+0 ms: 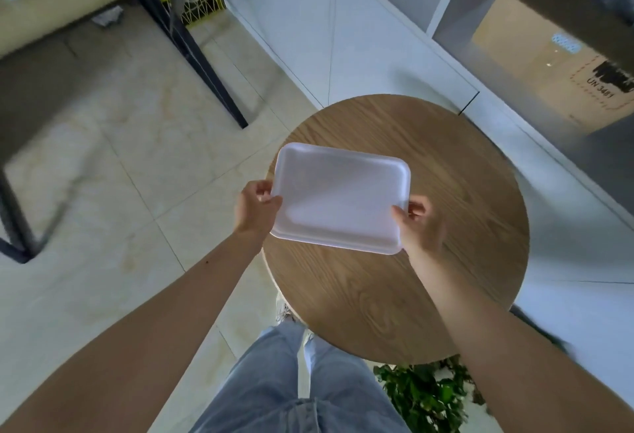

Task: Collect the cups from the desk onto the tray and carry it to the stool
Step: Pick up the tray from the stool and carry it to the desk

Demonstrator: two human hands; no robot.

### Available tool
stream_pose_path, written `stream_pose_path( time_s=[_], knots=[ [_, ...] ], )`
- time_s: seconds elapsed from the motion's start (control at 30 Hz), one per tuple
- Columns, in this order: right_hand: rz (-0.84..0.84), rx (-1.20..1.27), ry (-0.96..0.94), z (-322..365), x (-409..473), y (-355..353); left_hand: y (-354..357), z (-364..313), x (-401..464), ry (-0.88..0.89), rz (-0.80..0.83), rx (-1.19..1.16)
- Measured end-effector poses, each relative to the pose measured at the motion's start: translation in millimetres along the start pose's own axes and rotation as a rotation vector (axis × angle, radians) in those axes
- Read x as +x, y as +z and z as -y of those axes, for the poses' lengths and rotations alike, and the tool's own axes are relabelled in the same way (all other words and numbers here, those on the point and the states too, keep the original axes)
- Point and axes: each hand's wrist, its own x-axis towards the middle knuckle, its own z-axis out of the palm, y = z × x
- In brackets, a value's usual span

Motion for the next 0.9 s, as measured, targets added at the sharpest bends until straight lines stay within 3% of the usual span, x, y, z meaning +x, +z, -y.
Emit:
stream_pose_path(
  time_s=[0.4, 0.67, 0.9],
  knots=[
    [0.203, -0.025, -0.242, 84, -24, 70, -109, 26, -6, -0.023, -0.310, -0.159],
    [0.313, -0.040, -0.339, 134, -64, 140, -195, 51, 5, -0.047, -0.381, -0.249],
    [0.304, -0.025, -0.368, 177, -111, 219, -288, 68, 29, -0.033, -0.383, -0.288]
  ],
)
